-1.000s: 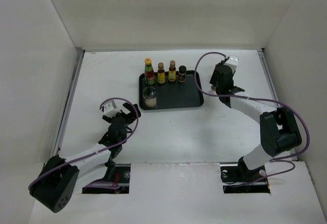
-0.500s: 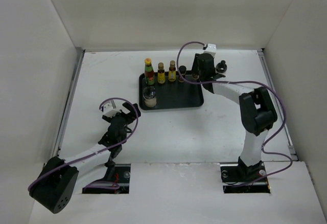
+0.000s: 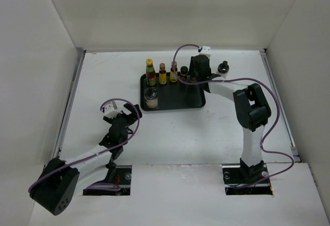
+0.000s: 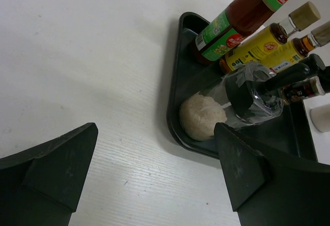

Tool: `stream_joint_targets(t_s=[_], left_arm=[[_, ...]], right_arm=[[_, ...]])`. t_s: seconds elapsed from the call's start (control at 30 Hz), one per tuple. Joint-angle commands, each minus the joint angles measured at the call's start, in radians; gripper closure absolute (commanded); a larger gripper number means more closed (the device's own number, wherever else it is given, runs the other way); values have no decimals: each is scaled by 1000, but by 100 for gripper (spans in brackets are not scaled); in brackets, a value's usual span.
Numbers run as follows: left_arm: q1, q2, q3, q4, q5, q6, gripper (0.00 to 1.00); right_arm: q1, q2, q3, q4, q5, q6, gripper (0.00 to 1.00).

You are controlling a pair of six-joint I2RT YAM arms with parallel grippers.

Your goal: Organize the condiment bottles

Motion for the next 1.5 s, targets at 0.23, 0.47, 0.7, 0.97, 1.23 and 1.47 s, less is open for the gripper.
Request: stream_joint_targets(t_s=[0.23, 0.47, 0.7, 0.97, 1.23, 1.47], left_arm=[[6, -3, 31, 47, 5, -6, 0], [6, -9, 29, 47, 8, -6, 0], [6, -9, 28, 47, 12, -6, 0], [8, 14, 37, 48, 25, -6, 0], [9, 20, 42, 48, 31, -6, 0], [11, 16, 40, 48, 29, -5, 0]], right_arm=[[16, -65, 13, 24, 16, 12, 34], [16, -224, -33, -16, 24, 42, 32], [-85, -370, -179, -1, 85, 32, 16], [-247, -268, -162, -63, 44, 6, 3], [-289, -123, -42, -27, -102, 6, 9], [-294, -119, -79, -16, -94, 30, 20]])
